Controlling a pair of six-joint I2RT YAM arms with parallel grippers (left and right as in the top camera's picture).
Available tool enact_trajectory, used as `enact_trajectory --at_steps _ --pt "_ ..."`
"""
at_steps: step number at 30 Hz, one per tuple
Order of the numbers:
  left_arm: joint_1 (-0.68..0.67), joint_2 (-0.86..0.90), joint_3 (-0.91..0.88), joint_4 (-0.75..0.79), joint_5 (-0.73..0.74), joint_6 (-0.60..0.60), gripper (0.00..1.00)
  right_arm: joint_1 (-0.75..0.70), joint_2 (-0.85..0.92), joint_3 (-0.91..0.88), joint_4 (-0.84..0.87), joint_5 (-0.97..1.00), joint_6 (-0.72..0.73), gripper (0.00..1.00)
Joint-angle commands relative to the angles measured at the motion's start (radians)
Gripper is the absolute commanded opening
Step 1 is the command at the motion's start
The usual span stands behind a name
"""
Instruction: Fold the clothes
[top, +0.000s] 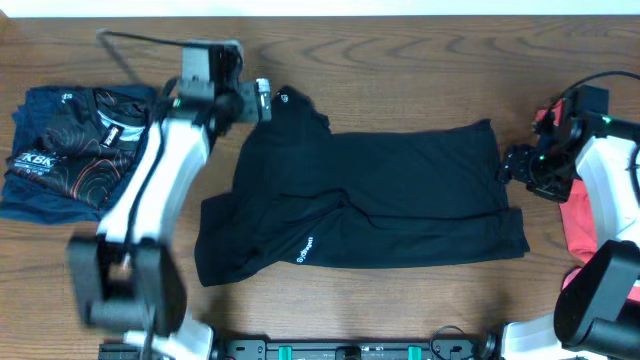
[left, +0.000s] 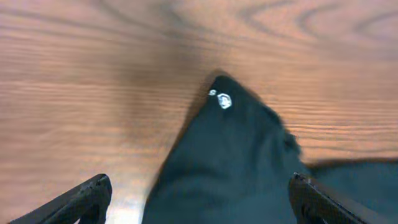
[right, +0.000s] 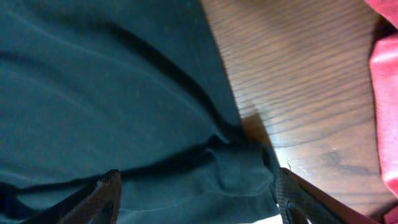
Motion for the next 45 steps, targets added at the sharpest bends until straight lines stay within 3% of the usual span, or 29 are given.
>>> enact_trajectory --at_steps 1,7,13,16,21,25,29,33,40,45 --pt "0.023 0.205 0.115 0.019 0.107 0.091 0.92 0.016 -0.006 0.015 0.001 -0.011 -0.022 0.77" --pt "0.02 0.394 0.201 0.092 0.152 0.093 0.91 0.017 -0.006 0.015 0.008 -0.011 -0.022 0.77" --pt "0.01 0.472 0.201 0.142 0.245 0.091 0.8 0.017 -0.006 0.015 0.022 -0.011 -0.022 0.77" --pt "-0.002 0.482 0.201 0.142 0.254 0.091 0.59 0.017 -0.006 0.015 0.053 -0.011 -0.019 0.73" --pt "-0.01 0.476 0.201 0.129 0.295 0.09 0.06 0.018 -0.006 0.015 0.154 -0.015 -0.018 0.6" --pt "-0.002 0.435 0.201 0.086 0.294 0.09 0.06 0.026 -0.002 0.015 0.278 -0.039 -0.034 0.57" --pt "0.007 0.347 0.201 0.042 0.294 0.045 0.06 0.06 0.036 0.015 0.406 -0.122 -0.141 0.71" --pt "0.005 0.258 0.201 -0.016 0.294 0.034 0.06 0.097 0.119 0.015 0.547 -0.119 -0.146 0.78" --pt "-0.003 0.203 0.201 -0.12 0.294 0.034 0.06 0.102 0.297 0.015 0.818 -0.055 -0.096 0.75" --pt "-0.011 0.204 0.198 -0.164 0.294 0.034 0.06 0.104 0.387 0.015 0.902 -0.056 -0.065 0.75"
